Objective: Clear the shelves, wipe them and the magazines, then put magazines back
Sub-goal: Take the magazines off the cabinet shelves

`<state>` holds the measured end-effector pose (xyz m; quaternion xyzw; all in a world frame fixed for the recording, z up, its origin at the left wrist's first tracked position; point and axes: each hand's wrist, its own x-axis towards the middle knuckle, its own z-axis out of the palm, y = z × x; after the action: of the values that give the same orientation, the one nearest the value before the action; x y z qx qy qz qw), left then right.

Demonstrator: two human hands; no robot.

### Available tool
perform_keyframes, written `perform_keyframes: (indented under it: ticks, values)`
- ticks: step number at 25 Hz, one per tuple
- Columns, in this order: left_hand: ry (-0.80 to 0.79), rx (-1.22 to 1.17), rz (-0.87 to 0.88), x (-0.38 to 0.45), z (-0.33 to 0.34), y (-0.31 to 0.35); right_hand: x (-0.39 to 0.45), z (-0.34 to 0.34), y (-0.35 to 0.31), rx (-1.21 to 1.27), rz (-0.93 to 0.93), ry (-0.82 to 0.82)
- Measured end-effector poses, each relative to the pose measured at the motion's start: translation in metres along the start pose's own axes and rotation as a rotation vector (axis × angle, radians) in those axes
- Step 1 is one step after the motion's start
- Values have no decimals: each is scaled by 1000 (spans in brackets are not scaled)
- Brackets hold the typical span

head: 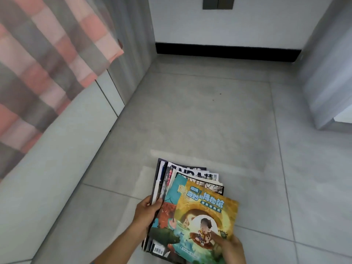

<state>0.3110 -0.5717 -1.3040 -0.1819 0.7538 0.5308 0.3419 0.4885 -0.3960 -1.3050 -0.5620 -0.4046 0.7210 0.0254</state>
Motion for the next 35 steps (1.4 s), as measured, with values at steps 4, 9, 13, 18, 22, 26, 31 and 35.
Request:
perform_keyframes:
  ticks: [4, 9, 13, 18, 22, 26, 31, 35]
  values:
    - [98, 502, 66, -6, 5, 1, 7, -2, 14, -89, 17, 67]
    - [-184, 1010, 381, -19, 4, -9, 6, 16, 24, -307, 22, 100]
    - [-280, 1225, 379, -16, 0, -9, 9, 25, 32, -259, -63, 134]
    - [-226, 1146, 427, -28, 4, 30, -6, 42, -10, -409, -159, 345]
    - [-17, 882, 825, -71, 20, 140, -54, 60, -99, -453, -560, 403]
    - [46, 589, 1135, -186, 7, 290, -169, 83, -252, -303, -929, 312]
    - [40, 328, 1342, -375, -39, 483, -382, 114, -451, -177, -1189, 207]
    - [71, 257, 1412, -530, -91, 644, -571, 132, -607, -160, -1288, 104]
